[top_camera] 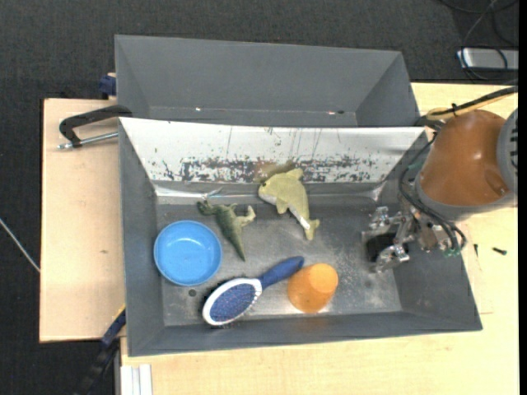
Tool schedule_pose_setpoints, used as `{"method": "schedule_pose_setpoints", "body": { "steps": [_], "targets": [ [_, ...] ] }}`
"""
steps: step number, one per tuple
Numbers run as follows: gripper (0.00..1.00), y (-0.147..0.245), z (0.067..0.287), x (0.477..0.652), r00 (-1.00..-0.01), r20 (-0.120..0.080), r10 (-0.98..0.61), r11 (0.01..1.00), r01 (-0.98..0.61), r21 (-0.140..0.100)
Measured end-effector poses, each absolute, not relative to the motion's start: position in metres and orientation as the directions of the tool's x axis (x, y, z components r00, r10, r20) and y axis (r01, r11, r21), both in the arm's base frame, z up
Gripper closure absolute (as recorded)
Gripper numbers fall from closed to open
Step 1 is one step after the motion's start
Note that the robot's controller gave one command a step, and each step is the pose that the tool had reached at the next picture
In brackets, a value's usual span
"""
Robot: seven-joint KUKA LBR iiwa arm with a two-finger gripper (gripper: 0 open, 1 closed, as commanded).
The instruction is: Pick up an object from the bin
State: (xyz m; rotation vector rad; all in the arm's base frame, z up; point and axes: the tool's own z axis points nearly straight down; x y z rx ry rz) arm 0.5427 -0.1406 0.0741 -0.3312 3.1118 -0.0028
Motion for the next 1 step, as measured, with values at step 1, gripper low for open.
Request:
{"method": "schedule_pose_setpoints", "body": {
  "steps": [1],
  "targets": [
    [1.0,-0.1035,0.0749,0.5367,-0.917,-0.01,-0.398,0.918,-0.398,-0.008]
  ]
}}
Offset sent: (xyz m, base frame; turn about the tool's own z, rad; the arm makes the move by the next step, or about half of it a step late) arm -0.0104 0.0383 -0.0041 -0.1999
